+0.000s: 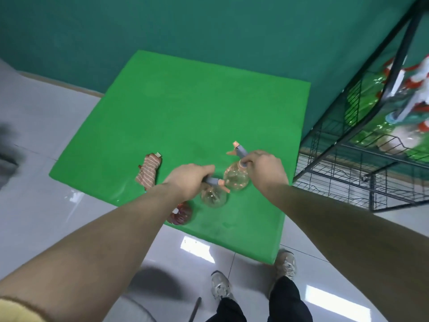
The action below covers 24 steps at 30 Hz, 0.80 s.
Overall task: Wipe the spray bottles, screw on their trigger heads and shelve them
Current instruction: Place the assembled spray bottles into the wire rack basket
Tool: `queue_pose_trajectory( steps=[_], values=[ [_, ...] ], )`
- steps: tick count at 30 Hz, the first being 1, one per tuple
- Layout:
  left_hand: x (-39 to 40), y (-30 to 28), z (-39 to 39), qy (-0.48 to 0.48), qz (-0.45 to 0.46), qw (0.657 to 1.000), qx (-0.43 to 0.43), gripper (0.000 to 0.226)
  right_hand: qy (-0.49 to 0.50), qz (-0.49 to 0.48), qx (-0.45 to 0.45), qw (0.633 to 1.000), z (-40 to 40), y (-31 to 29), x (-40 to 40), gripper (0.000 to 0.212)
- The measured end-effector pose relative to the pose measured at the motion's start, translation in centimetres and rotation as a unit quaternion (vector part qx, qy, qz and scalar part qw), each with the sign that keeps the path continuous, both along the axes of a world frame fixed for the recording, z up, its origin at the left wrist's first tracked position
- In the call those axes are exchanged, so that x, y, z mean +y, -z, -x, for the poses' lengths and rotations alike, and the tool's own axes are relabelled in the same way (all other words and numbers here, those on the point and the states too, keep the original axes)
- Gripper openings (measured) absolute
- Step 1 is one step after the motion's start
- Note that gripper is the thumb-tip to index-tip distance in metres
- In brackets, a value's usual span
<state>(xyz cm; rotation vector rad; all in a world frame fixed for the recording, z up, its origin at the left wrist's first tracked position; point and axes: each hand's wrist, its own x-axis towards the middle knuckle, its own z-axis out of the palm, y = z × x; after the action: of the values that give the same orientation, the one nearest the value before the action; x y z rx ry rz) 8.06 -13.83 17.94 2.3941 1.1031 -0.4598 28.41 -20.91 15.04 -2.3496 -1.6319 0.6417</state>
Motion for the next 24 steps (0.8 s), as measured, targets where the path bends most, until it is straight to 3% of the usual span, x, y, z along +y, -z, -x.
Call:
queue_pose_trajectory(
  steps=[6,11,15,18,24],
  values=[
    [-1.9,-4.6,-5.9,0.004,0.048,0.996,-0.073,0.016,0.127,-0.018,-0.001,0.992,-6.3,-5.4,-6.5,0.010],
    [-3.6,-9.2,-14.7,0.019,0.077,0.981,-0.176,0.023,0.236,-0.090,0.005,0.968,-13.3,-11.4,-13.4,0.044],
    [-6.9,-14.3,-23.9,0.068,0.102,0.964,-0.238,0.014,0.301,-0.139,-0.011,0.943,-19.8,-15.7,-18.6,0.036],
    [-9.8,-17.8,-31.2,0.099,0.080,0.956,-0.263,0.022,0.353,-0.152,-0.032,0.923,-24.9,-18.2,-22.2,0.037],
    [-15.3,-21.3,-46.4,0.094,0.117,0.938,-0.312,0.017,0.420,-0.170,-0.040,0.890,-36.4,-21.1,-28.8,0.033]
  ],
)
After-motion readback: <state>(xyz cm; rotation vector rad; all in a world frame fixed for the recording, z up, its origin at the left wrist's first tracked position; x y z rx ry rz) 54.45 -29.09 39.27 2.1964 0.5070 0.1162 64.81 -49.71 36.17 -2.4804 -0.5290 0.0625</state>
